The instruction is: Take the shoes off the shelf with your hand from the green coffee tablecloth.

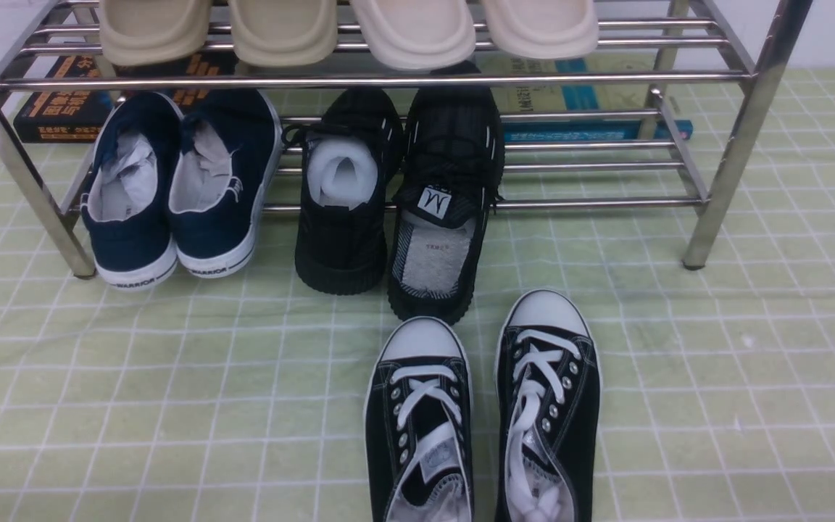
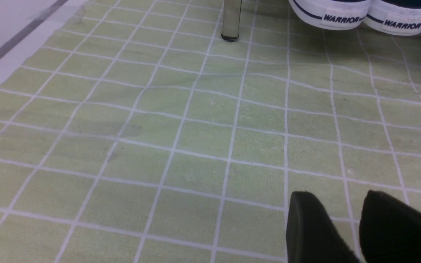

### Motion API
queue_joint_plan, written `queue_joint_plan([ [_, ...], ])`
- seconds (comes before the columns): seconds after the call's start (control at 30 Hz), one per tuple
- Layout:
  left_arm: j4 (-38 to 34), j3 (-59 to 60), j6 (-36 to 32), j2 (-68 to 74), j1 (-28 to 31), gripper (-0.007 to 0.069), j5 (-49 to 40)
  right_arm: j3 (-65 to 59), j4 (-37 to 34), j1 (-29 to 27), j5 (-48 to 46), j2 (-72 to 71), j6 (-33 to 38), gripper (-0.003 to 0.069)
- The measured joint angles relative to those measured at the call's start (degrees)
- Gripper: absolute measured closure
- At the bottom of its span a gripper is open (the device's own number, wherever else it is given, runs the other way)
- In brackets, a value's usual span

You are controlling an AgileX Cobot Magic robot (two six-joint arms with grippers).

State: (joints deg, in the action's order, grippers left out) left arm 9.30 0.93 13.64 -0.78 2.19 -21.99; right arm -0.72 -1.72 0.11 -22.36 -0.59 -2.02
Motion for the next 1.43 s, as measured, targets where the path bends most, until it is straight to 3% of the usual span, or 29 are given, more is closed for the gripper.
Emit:
queue_joint_plan([
  [1.43,0.0,0.0,0.0,0.0,0.0,0.0383,0.0,0.0,0.0,0.0,-0.07,0.0,-0.05,0.0557],
])
